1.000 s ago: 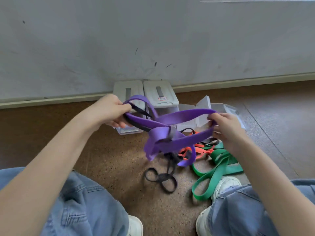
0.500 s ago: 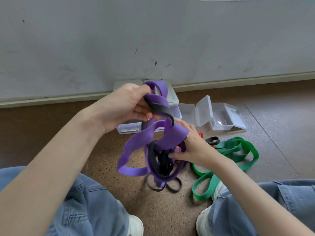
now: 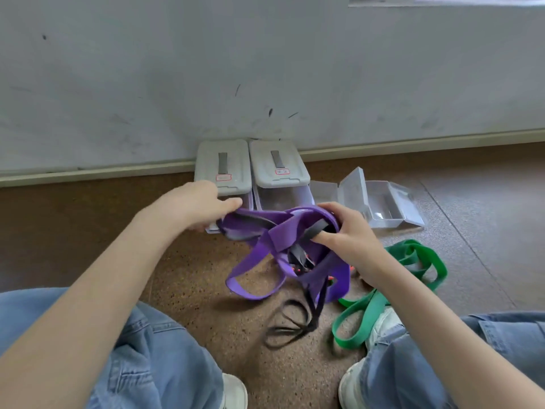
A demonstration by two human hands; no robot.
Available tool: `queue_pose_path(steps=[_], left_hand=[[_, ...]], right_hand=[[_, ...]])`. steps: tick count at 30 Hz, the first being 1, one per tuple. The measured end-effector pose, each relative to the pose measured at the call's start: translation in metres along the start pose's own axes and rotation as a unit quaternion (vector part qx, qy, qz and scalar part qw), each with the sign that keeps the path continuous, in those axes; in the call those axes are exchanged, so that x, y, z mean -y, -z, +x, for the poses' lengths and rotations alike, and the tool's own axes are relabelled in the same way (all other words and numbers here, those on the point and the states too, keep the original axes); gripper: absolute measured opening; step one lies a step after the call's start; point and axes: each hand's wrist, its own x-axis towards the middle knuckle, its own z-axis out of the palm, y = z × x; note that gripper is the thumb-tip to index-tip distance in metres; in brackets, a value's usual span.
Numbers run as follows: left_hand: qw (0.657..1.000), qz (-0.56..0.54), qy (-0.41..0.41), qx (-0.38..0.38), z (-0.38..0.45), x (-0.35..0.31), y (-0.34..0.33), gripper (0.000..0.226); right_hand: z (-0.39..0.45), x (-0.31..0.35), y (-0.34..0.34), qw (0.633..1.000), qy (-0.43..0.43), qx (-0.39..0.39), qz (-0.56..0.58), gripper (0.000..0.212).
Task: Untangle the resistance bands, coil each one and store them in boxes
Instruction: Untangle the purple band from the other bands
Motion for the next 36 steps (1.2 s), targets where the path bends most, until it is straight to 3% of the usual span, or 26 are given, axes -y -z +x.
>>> queue_pose_path(steps=[1,2,3,4,5,7,9,13,16,18,20,22,24,26,27,29,32,34,36], left_hand=[[0.996,0.080,-0.006,-0.035,-0.004,-0.005,0.004,0.057],[0.992,0.102,-0.039,-0.063,-0.003,-0.005,0.005,0.062],[0.994,0.071,-0.068,-0.054,-0.004,-0.007,0.005,0.084],[0.990,0.002,-0.143,-0.004,-0.004,-0.009,0.001,0.052],[0.976,-0.049,-0.206,0.047,-0.012,-0.015,-0.005,0.075],[0.948,-0.100,-0.284,0.107,-0.019,-0.028,-0.030,0.071],[0.938,-0.142,-0.312,0.057,-0.017,-0.037,-0.051,0.054],[0.918,-0.139,-0.344,-0.143,-0.013,-0.038,-0.041,0.028],[0.902,-0.197,-0.342,-0.175,-0.007,-0.028,-0.015,0.017],[0.903,-0.256,-0.283,-0.196,-0.003,-0.018,0.006,0.015],[0.884,-0.388,-0.216,-0.147,-0.003,-0.007,0.022,0.017],[0.844,-0.499,-0.193,-0.036,-0.010,-0.005,0.026,0.018],[0.811,-0.544,-0.210,0.047,-0.018,-0.012,0.023,0.022],[0.784,-0.566,-0.241,0.080,-0.028,-0.025,0.017,0.032],[0.778,-0.571,-0.251,0.080,-0.031,-0.032,0.014,0.036],[0.770,-0.578,-0.260,0.069,-0.035,-0.041,0.010,0.041],[0.747,-0.607,-0.267,0.036,-0.032,-0.040,0.013,0.029],[0.761,-0.592,-0.264,0.003,-0.026,-0.029,0.018,0.024],[0.799,-0.548,-0.249,-0.022,-0.017,-0.014,0.021,0.028]], right_hand=[[0.001,0.001,-0.001,1.000,-0.008,-0.006,-0.010,0.032],[0.002,0.001,-0.001,0.999,-0.026,-0.016,-0.014,0.029],[0.001,0.003,-0.002,0.999,-0.047,-0.022,-0.012,0.027],[0.001,0.004,-0.002,0.998,-0.064,-0.021,0.002,0.026],[0.000,0.005,-0.002,0.997,-0.076,-0.008,0.027,0.026],[-0.004,0.010,-0.001,0.993,-0.075,0.039,0.081,0.028],[-0.006,0.017,0.003,0.984,-0.051,0.091,0.144,0.028],[-0.006,0.024,0.018,0.947,-0.034,0.133,0.291,0.036],[0.001,0.019,0.032,0.948,-0.058,0.097,0.296,0.041],[0.004,0.010,0.042,0.952,-0.110,0.024,0.285,0.036],[0.004,-0.001,0.045,0.962,-0.174,-0.036,0.206,0.030],[0.002,-0.007,0.040,0.982,-0.185,0.018,0.044,0.030],[0.000,-0.008,0.030,0.981,-0.120,0.127,-0.080,0.049],[0.000,-0.003,0.022,0.977,-0.029,0.191,-0.090,0.080],[-0.001,0.000,0.017,0.973,0.019,0.216,-0.072,0.085],[-0.004,0.006,0.003,0.964,0.057,0.259,-0.001,0.077],[-0.008,0.004,-0.012,0.981,0.077,0.173,0.038,0.041],[-0.004,0.003,-0.004,0.991,0.087,0.101,-0.035,0.020],[0.001,0.003,0.012,0.993,0.080,0.067,-0.049,0.009]])
